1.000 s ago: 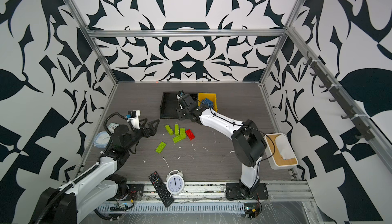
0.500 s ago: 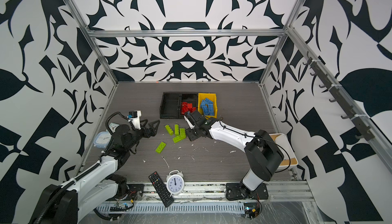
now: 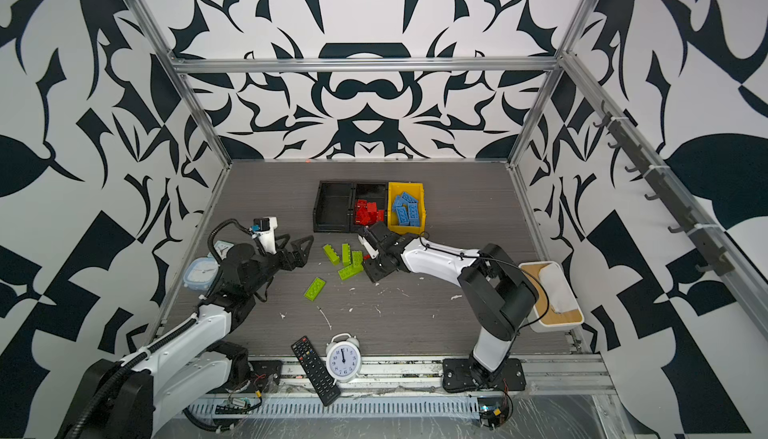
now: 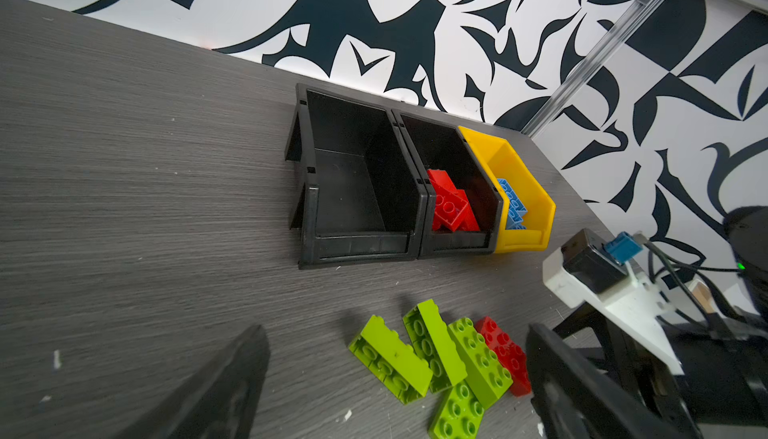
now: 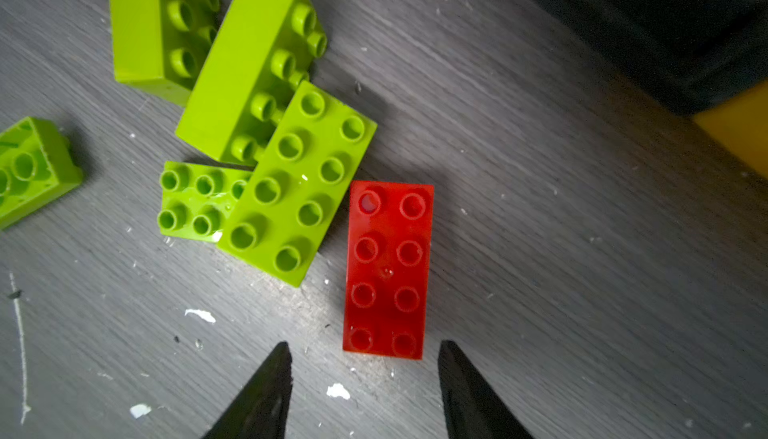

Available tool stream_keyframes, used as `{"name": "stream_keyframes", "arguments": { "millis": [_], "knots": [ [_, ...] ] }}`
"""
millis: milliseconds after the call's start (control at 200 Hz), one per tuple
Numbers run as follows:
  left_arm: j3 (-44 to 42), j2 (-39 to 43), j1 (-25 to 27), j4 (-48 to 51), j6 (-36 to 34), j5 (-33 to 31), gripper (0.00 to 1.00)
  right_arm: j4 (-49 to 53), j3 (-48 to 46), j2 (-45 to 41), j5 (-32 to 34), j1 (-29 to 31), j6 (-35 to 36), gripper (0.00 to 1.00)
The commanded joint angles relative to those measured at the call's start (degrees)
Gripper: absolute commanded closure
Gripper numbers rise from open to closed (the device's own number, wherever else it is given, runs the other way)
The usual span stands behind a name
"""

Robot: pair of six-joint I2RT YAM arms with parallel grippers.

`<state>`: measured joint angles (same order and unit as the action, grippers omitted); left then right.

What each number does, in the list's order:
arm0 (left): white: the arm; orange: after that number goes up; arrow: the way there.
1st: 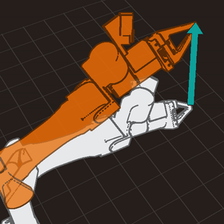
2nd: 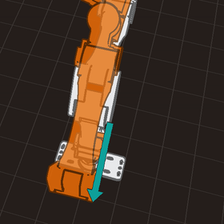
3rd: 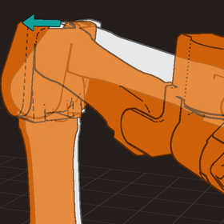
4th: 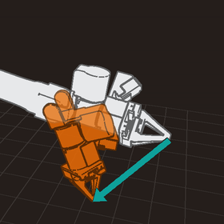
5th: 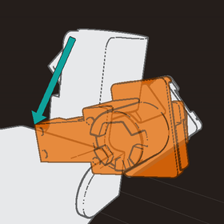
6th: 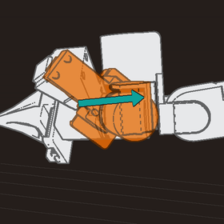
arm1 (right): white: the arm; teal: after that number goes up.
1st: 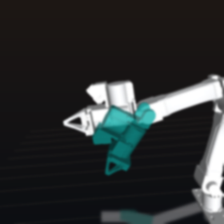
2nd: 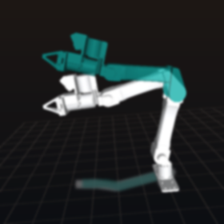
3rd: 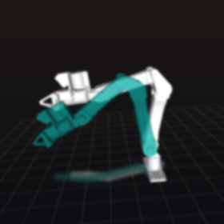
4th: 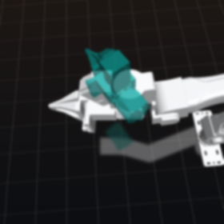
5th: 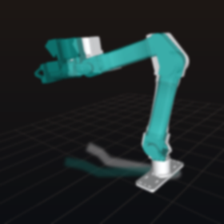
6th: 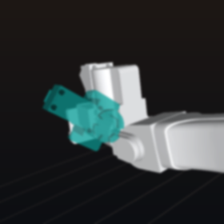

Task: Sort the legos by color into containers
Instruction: 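Lower the right gripper onto the last red 2x4 brick beside the green bricks, then close the right gripper on the red brick and lift it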

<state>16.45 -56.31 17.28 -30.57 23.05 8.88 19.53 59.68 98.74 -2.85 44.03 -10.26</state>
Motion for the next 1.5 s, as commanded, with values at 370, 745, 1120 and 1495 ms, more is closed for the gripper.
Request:
{"name": "stream_keyframes", "arguments": {
  "millis": [370,745,1120,1495],
  "knots": [
    [0.0,0.7,0.2,-0.2,-0.4,0.6,0.01,-1.2,3.5,4.4,3.2,0.2,1.6,0.53],
    [0.1,0.8,0.2,0.0,-0.3,0.6,0.01,-2.4,1.8,3.4,3.7,0.2,0.6,0.67],
    [1.0,0.2,0.2,1.4,-0.4,0.5,0.01,-7.4,-3.3,-5.2,3.9,-0.5,-0.9,0.76],
    [1.7,0.7,0.2,4.5,-0.1,-1.4,0.01,-7.1,5.6,-5.2,7.0,-2.2,-0.5,0.76]
  ]
}}
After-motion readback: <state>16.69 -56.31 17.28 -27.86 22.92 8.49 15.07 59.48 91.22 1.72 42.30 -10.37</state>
